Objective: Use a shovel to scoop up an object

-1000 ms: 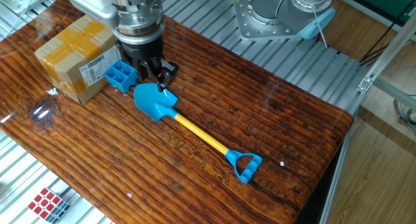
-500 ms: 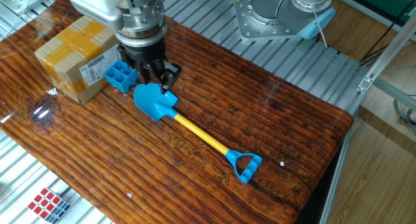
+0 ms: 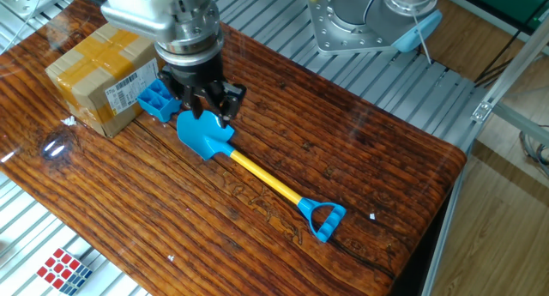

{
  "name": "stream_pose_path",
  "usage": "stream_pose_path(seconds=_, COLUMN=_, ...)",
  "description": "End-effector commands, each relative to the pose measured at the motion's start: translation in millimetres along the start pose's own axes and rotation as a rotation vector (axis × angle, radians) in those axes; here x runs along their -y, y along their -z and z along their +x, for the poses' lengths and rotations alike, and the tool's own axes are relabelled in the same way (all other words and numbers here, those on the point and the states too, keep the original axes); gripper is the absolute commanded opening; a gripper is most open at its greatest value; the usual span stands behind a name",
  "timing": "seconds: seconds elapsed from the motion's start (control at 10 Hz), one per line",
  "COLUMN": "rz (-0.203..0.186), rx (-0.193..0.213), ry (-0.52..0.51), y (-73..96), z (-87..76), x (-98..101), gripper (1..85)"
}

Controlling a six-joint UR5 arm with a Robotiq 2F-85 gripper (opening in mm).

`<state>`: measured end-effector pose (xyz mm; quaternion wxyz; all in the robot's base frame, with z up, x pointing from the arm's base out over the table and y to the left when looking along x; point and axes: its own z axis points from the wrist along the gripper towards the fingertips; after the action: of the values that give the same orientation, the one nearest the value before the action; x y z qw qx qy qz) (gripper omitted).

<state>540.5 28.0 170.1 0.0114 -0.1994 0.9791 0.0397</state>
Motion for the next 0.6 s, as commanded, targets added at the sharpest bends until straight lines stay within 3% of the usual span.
stream_pose_path(seconds=0.0, rz=-0.027, rx=0.004, ry=0.251, y=-15.4, z=1.7, x=-16.1, gripper=48.7)
stream_pose_path(seconds=0.3, rz=-0.026, rx=0.046, ry=0.445, y=-29.2, z=-5.3, x=-32.0, gripper=53.0)
stream_pose_path(seconds=0.5, rz=-0.001, rx=0.055, ry=0.578, y=-35.6, z=-8.3, x=-34.9, gripper=55.0)
